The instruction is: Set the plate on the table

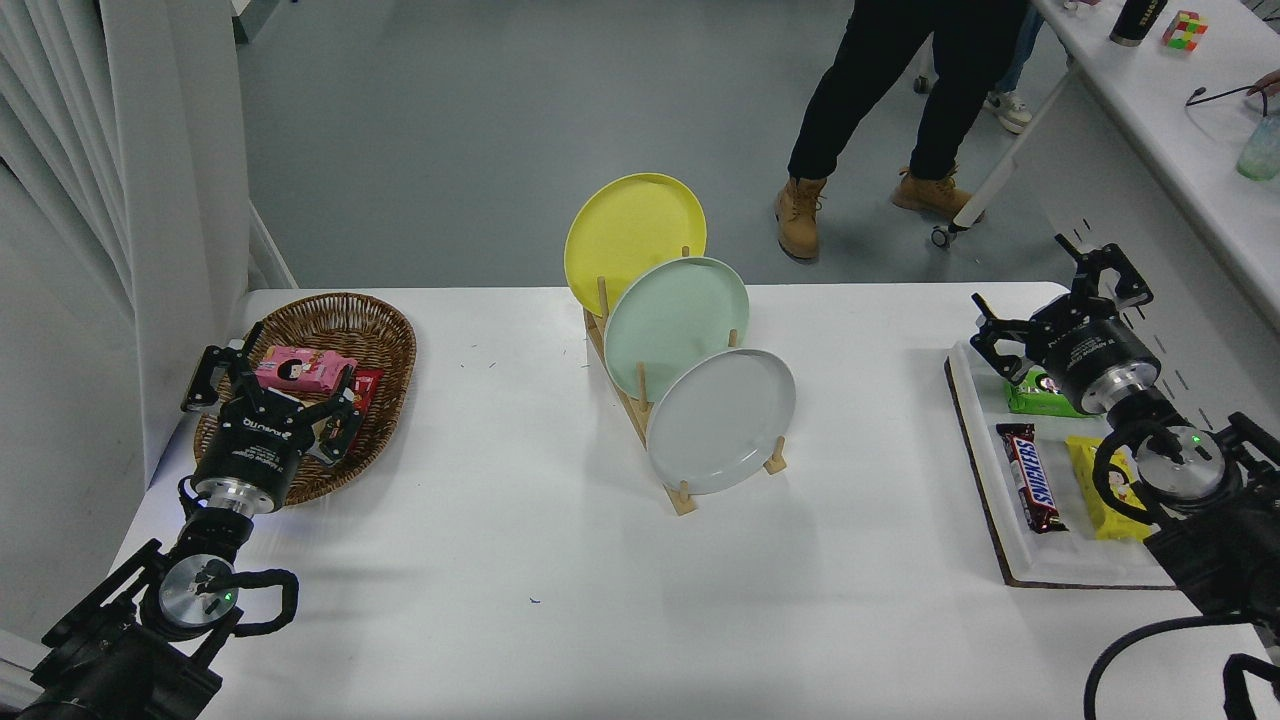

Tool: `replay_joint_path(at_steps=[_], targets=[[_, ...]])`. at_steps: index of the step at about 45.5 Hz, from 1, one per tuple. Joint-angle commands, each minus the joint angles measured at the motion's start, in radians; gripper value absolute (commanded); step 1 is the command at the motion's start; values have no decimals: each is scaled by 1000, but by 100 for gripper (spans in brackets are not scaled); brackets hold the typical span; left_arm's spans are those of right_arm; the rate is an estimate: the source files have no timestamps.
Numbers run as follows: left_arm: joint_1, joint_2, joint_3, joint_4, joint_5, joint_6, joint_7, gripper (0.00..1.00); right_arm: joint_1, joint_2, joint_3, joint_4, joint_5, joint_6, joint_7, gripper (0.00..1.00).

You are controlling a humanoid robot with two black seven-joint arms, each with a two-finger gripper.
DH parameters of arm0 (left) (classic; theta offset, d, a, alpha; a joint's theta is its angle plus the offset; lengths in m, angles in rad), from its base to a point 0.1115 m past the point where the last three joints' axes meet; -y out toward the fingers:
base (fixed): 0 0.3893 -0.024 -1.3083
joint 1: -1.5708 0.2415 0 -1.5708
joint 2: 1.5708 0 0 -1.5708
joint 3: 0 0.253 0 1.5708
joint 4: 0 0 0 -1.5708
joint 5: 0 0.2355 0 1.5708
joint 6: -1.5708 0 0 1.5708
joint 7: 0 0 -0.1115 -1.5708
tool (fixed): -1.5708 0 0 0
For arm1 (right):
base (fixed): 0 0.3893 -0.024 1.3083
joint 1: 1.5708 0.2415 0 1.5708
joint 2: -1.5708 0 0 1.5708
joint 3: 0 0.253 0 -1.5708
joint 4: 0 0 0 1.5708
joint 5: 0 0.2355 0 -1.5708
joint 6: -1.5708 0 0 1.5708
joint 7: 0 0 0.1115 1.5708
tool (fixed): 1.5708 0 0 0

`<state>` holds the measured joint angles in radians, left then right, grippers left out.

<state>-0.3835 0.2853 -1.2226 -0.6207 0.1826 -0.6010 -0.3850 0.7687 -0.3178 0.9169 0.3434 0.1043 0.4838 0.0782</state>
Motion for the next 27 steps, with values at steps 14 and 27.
replay_joint_path(at_steps=[14,27], targets=[[0,0,0,1,0,0,0,98,0,14,-16,0,0,-1,0,99],[0,0,0,1,0,0,0,98,0,20,-39,0,2,3,0,99]])
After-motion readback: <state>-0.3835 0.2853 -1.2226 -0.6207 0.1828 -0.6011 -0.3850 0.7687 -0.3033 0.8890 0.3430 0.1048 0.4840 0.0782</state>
